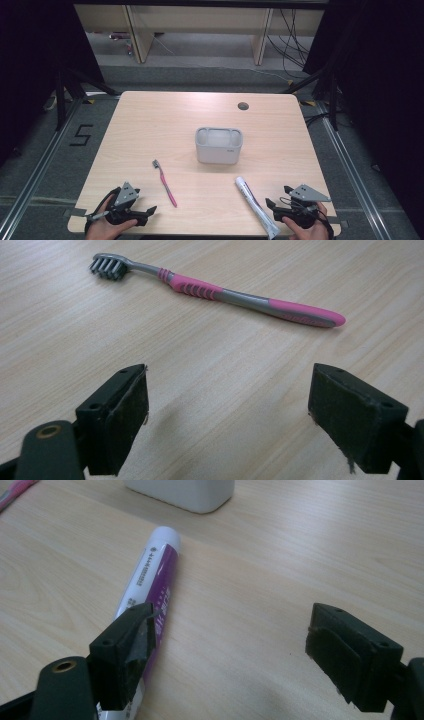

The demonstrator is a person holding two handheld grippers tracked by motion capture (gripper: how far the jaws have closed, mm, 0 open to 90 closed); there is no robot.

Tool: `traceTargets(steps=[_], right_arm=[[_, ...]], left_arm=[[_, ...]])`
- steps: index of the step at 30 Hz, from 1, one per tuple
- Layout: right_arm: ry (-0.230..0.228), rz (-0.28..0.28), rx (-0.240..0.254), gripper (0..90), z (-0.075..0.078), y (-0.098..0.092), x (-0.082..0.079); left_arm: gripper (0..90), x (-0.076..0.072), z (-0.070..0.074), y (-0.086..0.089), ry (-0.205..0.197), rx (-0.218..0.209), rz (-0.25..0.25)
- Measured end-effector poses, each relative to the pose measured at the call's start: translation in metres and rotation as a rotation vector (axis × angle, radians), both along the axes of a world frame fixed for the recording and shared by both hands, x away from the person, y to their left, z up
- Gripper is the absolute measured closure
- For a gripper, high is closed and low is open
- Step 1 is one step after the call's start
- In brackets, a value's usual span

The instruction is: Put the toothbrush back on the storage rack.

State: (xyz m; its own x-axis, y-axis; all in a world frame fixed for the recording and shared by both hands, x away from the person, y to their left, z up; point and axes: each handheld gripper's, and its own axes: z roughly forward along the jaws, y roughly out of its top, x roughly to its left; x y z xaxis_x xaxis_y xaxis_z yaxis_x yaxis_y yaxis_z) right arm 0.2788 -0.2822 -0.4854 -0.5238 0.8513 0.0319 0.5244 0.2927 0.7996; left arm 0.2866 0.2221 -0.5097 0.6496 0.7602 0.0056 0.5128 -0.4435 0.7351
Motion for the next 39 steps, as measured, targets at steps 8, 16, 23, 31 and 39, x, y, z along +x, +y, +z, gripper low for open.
traceTargets(steps=[8, 16, 23, 31, 39], right_arm=[[0.009, -0.017, 0.013, 20.5, -0.001, -0.002, 0.0], [-0.006, -0.025, 0.003, 21.9, 0.001, -0.004, 0.0], [-0.014, -0.022, 0.005, 21.9, 0.001, -0.005, 0.0], [-0.024, -0.029, 0.003, 21.9, 0.002, -0.005, 0.0], [-0.024, -0.029, 0.008, 21.8, 0.001, -0.004, 0.0]], left_arm=[[15.4, 0.001, 0.001, 0.001, 0.013, -0.027, 0.018], [15.4, 0.003, 0.003, 0.004, 0.053, -0.045, 0.025], [15.5, 0.006, 0.005, 0.0, 0.054, -0.045, 0.027], [15.6, 0.011, 0.006, -0.003, 0.051, -0.05, 0.022], [15.5, 0.016, 0.006, -0.01, 0.054, -0.049, 0.031]])
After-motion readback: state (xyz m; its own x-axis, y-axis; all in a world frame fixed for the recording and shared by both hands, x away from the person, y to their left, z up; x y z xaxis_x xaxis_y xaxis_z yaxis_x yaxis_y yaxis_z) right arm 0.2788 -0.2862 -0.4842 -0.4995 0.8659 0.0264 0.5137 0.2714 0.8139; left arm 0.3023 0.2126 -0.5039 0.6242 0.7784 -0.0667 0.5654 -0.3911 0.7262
